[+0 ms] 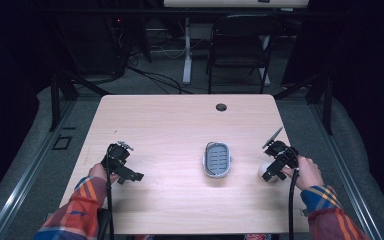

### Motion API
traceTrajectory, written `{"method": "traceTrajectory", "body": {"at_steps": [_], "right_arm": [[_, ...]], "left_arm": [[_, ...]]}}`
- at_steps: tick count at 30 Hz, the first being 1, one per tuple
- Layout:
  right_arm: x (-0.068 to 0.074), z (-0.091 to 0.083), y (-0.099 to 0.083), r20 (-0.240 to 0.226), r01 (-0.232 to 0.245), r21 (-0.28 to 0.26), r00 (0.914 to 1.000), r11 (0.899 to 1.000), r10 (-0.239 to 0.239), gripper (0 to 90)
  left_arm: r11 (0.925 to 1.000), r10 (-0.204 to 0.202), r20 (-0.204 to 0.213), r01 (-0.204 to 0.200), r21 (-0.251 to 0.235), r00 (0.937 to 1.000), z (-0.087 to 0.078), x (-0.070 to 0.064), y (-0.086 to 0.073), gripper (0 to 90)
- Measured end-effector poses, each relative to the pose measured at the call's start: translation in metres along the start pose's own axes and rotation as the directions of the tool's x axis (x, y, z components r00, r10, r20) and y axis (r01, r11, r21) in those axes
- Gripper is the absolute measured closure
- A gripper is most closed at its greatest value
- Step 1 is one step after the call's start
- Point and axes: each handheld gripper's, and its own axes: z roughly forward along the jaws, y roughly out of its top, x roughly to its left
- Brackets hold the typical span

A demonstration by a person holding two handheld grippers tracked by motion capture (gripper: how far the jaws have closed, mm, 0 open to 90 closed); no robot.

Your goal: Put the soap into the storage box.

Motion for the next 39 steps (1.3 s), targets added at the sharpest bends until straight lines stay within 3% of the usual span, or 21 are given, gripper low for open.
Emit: {"method": "traceTrajectory", "body": {"at_steps": [1, 2, 3, 4, 5, 6, 7, 10, 13, 14, 15, 16, 18, 21, 24, 25, 28, 29, 31, 35, 39], "right_arm": [[-0.007, -0.014, 0.014, 0.029, 0.164, 0.218, 0.9843, 0.962, -0.174, 0.0], [-0.012, -0.021, 0.026, 0.033, 0.278, 0.354, 0.9506, 0.893, -0.309, 0.0], [-0.012, -0.021, 0.026, 0.033, 0.278, 0.354, 0.9506, 0.893, -0.309, 0.0], [0.002, 0.002, 0.008, -0.001, 0.027, 0.028, 0.9996, 0.999, -0.027, 0.0], [-0.007, -0.014, 0.024, 0.029, 0.226, 0.28, 0.9695, 0.933, -0.243, 0.0], [-0.007, -0.014, 0.024, 0.029, 0.226, 0.28, 0.9695, 0.933, -0.243, 0.0], [-0.001, -0.004, 0.02, 0.023, 0.136, 0.173, 0.9896, 0.975, -0.142, 0.0], [0.001, 0.003, 0.02, 0.025, 0.108, 0.141, 0.9933, 0.984, -0.112, 0.1], [0.0, 0.005, 0.022, 0.028, 0.122, 0.161, 0.9913, 0.979, -0.128, 1.1], [-0.001, 0.003, 0.025, 0.032, 0.146, 0.204, 0.9874, 0.968, -0.155, 2.0], [-0.001, 0.003, 0.025, 0.029, 0.141, 0.201, 0.9883, 0.969, -0.149, 3.4], [0.002, 0.011, 0.021, 0.031, 0.085, 0.123, 0.9955, 0.989, -0.09, 6.6], [0.001, 0.008, 0.025, 0.039, 0.126, 0.18, 0.99, 0.976, -0.135, 12.4], [0.002, 0.009, 0.026, 0.039, 0.144, 0.205, 0.987, 0.968, -0.156, 14.6], [0.002, 0.01, 0.026, 0.035, 0.136, 0.224, 0.9885, 0.965, -0.147, 16.0], [0.003, 0.014, 0.024, 0.038, 0.122, 0.204, 0.9904, 0.971, -0.133, 18.0], [0.002, 0.013, 0.025, 0.049, 0.143, 0.237, 0.9861, 0.961, -0.159, 20.0], [0.0, 0.01, 0.027, 0.061, 0.17, 0.275, 0.9792, 0.946, -0.194, 23.1], [0.002, 0.015, 0.023, 0.058, 0.128, 0.207, 0.9881, 0.97, -0.143, 23.2], [0.002, 0.013, 0.025, 0.059, 0.145, 0.243, 0.9847, 0.959, -0.164, 23.5], [0.003, 0.014, 0.024, 0.063, 0.144, 0.233, 0.9847, 0.962, -0.163, 23.7]], "left_arm": [[1.0, 0.0, 0.001, 0.0, 0.0, 1.0, 0.0, 0.0, 0.0, 0.0], [1.0, 0.001, 0.001, -0.001, -0.001, 1.0, 0.0, 0.0, 0.0, 0.0], [1.0, 0.001, 0.001, -0.001, -0.001, 1.0, 0.0, 0.0, 0.0, 0.0], [1.0, 0.0, 0.001, 0.0, 0.0, 1.0, 0.0, 0.0, 0.0, 0.0], [1.0, 0.001, 0.001, -0.001, -0.001, 1.0, 0.0, 0.0, 0.0, 0.0], [1.0, 0.001, 0.001, -0.001, -0.001, 1.0, 0.0, 0.0, 0.0, 0.0], [1.0, 0.002, 0.0, -0.002, 0.0, 1.0, 0.0, 0.0, 0.0, 0.0], [1.0, 0.002, 0.0, -0.002, 0.0, 1.0, 0.0, 0.0, 0.0, 0.0], [1.0, 0.003, 0.001, -0.003, -0.001, 1.0, 0.0, 0.0, 0.0, 0.0], [1.0, 0.004, 0.001, -0.004, -0.001, 1.0, 0.0, 0.0, 0.0, 0.0], [1.0, 0.003, 0.001, -0.003, 0.0, 1.0, 0.0, 0.0, 0.0, 0.0], [1.0, 0.004, -0.001, -0.004, -0.001, 1.0, 0.0, 0.0, 0.0, 0.0], [1.0, 0.004, 0.0, -0.004, 0.0, 1.0, 0.0, -0.001, 0.0, 0.0], [1.0, 0.003, 0.0, -0.003, -0.001, 1.0, 0.0, 0.0, 0.0, 0.0], [1.0, 0.003, 0.001, -0.003, 0.001, 1.0, 0.0, 0.0, 0.0, 0.0], [1.0, 0.002, 0.001, -0.002, -0.001, 1.0, 0.0, -0.001, 0.0, 0.0], [1.0, 0.003, 0.001, -0.003, 0.0, 1.0, -0.001, -0.001, 0.0, 0.0], [1.0, 0.002, 0.0, -0.002, 0.0, 1.0, -0.001, -0.001, 0.0, 0.0], [1.0, 0.003, 0.0, -0.003, 0.001, 1.0, 0.0, -0.001, 0.0, 0.0], [1.0, 0.004, 0.001, -0.004, 0.003, 1.0, 0.0, -0.001, 0.0, 0.0], [1.0, 0.004, 0.0, -0.004, 0.003, 1.0, 0.0, -0.001, 0.0, 0.0]]}}
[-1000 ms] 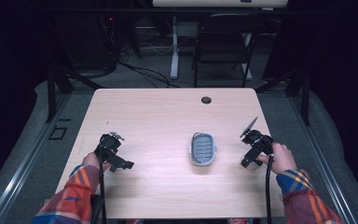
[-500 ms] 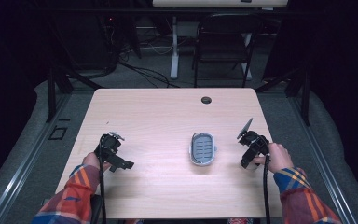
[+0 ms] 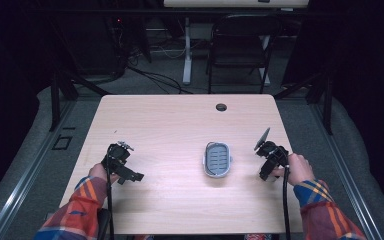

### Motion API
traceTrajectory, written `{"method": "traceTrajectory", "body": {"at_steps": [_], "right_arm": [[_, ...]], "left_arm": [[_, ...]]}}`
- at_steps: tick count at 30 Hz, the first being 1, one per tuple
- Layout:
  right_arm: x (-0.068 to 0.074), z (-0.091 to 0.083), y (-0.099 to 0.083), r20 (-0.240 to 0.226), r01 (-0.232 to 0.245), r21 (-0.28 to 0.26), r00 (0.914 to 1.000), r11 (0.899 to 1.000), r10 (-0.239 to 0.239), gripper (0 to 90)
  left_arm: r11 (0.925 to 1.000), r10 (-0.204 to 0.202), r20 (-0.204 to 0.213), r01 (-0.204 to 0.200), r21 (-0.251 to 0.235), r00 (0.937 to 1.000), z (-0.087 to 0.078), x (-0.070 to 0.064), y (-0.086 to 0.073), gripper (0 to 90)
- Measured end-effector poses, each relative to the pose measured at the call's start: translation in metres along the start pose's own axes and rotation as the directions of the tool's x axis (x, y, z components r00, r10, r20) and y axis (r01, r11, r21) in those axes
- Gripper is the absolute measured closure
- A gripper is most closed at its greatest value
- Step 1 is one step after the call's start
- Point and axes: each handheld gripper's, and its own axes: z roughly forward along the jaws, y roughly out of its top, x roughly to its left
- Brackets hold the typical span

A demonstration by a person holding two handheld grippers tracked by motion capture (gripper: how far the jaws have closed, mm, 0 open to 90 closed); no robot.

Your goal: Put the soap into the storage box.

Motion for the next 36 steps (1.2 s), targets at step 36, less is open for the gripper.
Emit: {"method": "traceTrajectory", "body": {"at_steps": [36], "right_arm": [[0.015, -0.022, 0.006, 0.011, 0.055, -0.035, 0.9984, 0.998, -0.055, 23.8]], "left_arm": [[1.0, -0.004, 0.004, 0.004, 0.004, 1.0, 0.001, 0.0, 0.0, 0.0]]}}
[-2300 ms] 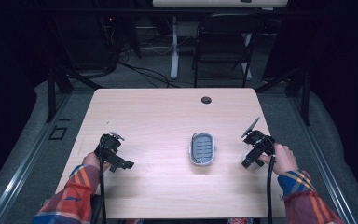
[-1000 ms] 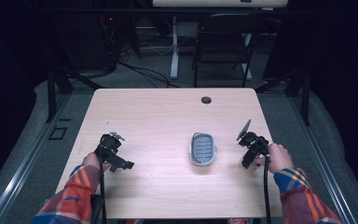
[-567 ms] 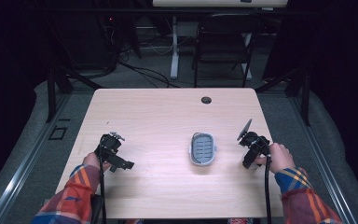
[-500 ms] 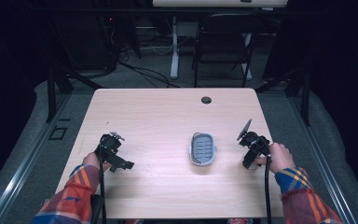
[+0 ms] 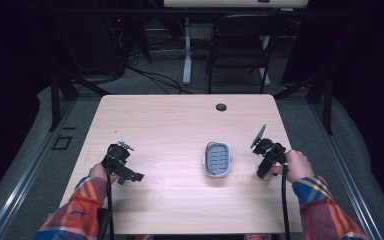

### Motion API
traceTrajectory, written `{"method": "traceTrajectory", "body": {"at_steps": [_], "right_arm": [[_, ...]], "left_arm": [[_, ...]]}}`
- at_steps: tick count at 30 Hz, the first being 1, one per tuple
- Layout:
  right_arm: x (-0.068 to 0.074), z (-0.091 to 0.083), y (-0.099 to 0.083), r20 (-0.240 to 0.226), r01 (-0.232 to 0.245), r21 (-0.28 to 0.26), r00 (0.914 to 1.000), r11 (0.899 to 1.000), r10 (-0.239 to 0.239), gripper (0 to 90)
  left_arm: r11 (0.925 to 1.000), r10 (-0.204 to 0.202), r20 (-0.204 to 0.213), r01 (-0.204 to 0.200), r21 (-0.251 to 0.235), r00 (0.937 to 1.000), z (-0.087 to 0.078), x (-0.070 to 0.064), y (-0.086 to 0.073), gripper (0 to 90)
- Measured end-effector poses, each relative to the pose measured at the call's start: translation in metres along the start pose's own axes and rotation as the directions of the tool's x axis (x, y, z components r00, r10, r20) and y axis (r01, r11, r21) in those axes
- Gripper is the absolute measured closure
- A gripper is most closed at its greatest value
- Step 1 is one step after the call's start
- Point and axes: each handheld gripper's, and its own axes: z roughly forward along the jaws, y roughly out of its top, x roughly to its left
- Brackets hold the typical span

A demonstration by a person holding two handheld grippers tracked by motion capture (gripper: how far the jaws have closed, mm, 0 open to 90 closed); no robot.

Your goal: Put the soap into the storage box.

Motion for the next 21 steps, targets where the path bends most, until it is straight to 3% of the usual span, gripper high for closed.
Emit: {"method": "traceTrajectory", "body": {"at_steps": [1, 3, 4, 10, 11, 12, 13, 21], "right_arm": [[0.001, -0.001, 0.001, -0.01, -0.012, 0.001, 0.9999, 1.0, 0.012, 23.8], [0.001, -0.004, 0.004, -0.004, 0.014, 0.018, 0.9999, 1.0, -0.014, 23.9], [0.003, -0.004, 0.004, -0.008, 0.001, -0.003, 1.0, 1.0, -0.001, 23.9], [0.004, -0.011, 0.013, -0.008, 0.021, -0.016, 0.9997, 1.0, -0.021, 23.9], [0.004, -0.014, 0.016, 0.0, 0.041, 0.014, 0.9991, 0.999, -0.041, 23.8], [0.005, -0.013, 0.016, 0.0, 0.027, -0.017, 0.9996, 0.999, -0.027, 23.9], [0.005, -0.015, 0.018, -0.004, 0.032, 0.001, 0.9995, 0.999, -0.032, 23.9], [0.006, -0.024, 0.029, 0.004, 0.056, -0.004, 0.9984, 0.998, -0.056, 23.9]], "left_arm": [[1.0, 0.001, 0.001, -0.001, 0.0, 1.0, 0.0, 0.0, 0.0, 0.0], [1.0, 0.0, 0.003, 0.0, 0.0, 1.0, 0.0, 0.0, 0.0, 0.0], [1.0, -0.002, 0.003, 0.002, 0.0, 1.0, 0.0, 0.0, 0.0, 0.0], [1.0, 0.0, 0.004, 0.0, -0.002, 1.0, 0.0, -0.001, 0.0, 0.0], [1.0, 0.001, 0.006, -0.001, 0.0, 1.0, 0.001, -0.001, 0.0, 0.0], [1.0, 0.002, 0.008, -0.002, 0.0, 1.0, 0.001, -0.001, 0.0, 0.0], [1.0, 0.002, 0.008, -0.002, 0.0, 1.0, 0.001, -0.001, 0.0, 0.0], [1.0, 0.006, 0.012, -0.006, -0.001, 0.9999, 0.001, 0.0, 0.0, 0.0]]}}
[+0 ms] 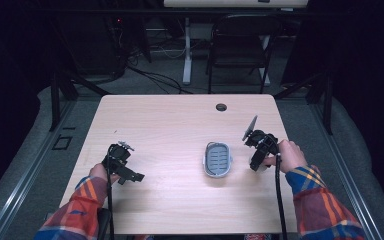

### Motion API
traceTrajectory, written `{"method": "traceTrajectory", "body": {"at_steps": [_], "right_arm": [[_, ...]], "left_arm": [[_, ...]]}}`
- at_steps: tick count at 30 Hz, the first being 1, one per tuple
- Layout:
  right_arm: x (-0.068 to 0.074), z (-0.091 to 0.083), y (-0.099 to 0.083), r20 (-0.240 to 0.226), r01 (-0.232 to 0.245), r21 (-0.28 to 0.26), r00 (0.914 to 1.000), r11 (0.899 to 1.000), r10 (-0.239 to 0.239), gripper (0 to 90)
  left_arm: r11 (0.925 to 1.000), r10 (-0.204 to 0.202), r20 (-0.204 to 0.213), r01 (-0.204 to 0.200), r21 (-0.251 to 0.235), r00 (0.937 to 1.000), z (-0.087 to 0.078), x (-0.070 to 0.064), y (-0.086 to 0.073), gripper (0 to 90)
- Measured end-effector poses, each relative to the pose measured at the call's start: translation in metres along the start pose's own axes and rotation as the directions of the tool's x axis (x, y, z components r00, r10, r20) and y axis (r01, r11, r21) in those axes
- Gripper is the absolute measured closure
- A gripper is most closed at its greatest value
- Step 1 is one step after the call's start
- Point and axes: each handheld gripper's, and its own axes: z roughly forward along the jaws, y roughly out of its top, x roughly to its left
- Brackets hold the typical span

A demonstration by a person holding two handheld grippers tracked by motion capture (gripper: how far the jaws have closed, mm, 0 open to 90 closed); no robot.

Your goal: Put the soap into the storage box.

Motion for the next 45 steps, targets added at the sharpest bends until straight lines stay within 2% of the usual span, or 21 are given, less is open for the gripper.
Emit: {"method": "traceTrajectory", "body": {"at_steps": [7, 9, 12, 21, 22, 24, 35, 36, 45], "right_arm": [[-0.001, -0.009, 0.008, 0.004, -0.001, -0.009, 1.0, 1.0, 0.001, 23.9], [-0.002, -0.011, 0.01, 0.007, 0.007, 0.003, 0.9999, 1.0, -0.007, 23.9], [0.0, -0.012, 0.012, 0.004, 0.0, -0.013, 1.0, 1.0, 0.001, 23.9], [0.0, -0.018, 0.02, 0.012, 0.021, -0.005, 0.9997, 1.0, -0.021, 23.9], [0.001, -0.019, 0.022, 0.014, 0.016, -0.023, 0.9998, 1.0, -0.016, 23.9], [0.001, -0.022, 0.024, 0.01, 0.026, -0.006, 0.9996, 1.0, -0.026, 23.9], [0.005, -0.033, 0.035, 0.033, 0.048, -0.008, 0.9983, 0.999, -0.047, 23.9], [0.005, -0.036, 0.037, 0.036, 0.058, 0.004, 0.9976, 0.998, -0.059, 23.9], [0.009, -0.042, 0.044, 0.044, 0.061, -0.01, 0.9972, 0.998, -0.061, 23.9]], "left_arm": [[1.0, -0.002, 0.001, 0.002, 0.001, 1.0, 0.0, 0.0, 0.0, 0.0], [1.0, -0.002, 0.001, 0.002, 0.001, 1.0, 0.0, 0.0, 0.0, 0.0], [1.0, -0.003, 0.001, 0.003, 0.001, 1.0, 0.0, 0.0, 0.0, 0.0], [1.0, -0.001, 0.001, 0.001, 0.003, 1.0, 0.0, 0.0, 0.0, 0.0], [1.0, 0.0, 0.001, 0.0, 0.003, 1.0, 0.0, 0.0, 0.0, 0.0], [1.0, 0.001, 0.001, -0.001, 0.004, 1.0, 0.0, 0.0, 0.0, 0.0], [1.0, 0.001, 0.002, -0.001, 0.003, 1.0, 0.0, 0.0, 0.0, 0.0], [1.0, 0.001, 0.002, -0.001, 0.003, 1.0, 0.0, 0.0, 0.0, 0.0], [1.0, 0.002, 0.003, -0.002, 0.004, 1.0, 0.0, 0.0, 0.0, 0.0]]}}
